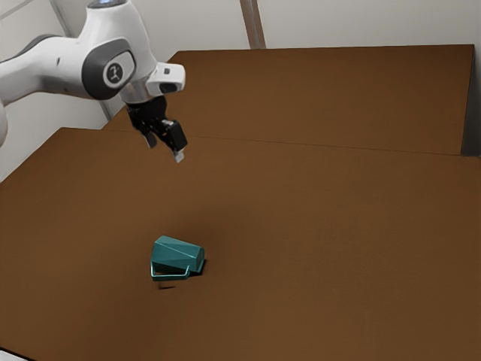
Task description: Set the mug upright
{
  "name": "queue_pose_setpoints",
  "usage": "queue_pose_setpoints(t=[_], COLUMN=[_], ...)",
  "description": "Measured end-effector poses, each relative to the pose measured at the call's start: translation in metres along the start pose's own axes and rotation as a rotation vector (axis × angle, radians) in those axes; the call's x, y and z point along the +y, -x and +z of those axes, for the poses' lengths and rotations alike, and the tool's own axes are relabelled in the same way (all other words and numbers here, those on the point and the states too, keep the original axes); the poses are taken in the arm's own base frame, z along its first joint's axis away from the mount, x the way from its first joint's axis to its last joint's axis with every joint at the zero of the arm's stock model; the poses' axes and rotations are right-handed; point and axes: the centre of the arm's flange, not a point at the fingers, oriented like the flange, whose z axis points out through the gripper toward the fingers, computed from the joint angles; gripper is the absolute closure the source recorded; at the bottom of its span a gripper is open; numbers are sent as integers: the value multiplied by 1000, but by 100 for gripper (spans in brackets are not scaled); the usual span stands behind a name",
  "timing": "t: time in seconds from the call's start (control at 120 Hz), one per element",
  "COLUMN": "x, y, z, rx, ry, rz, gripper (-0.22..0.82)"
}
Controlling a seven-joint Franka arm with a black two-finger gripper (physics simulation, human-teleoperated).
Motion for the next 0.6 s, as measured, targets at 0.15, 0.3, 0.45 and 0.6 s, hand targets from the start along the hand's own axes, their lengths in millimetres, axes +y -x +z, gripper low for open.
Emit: queue_pose_setpoints(t=[0.15,0.3,0.45,0.6], x=[-74,-156,-168,-140], y=[27,73,94,90], z=[5,27,59,95], rx=[15,7,-2,-23], ry=[27,106,233,371], rz=[-137,-323,-396,-387], gripper=[0,0,0,0])
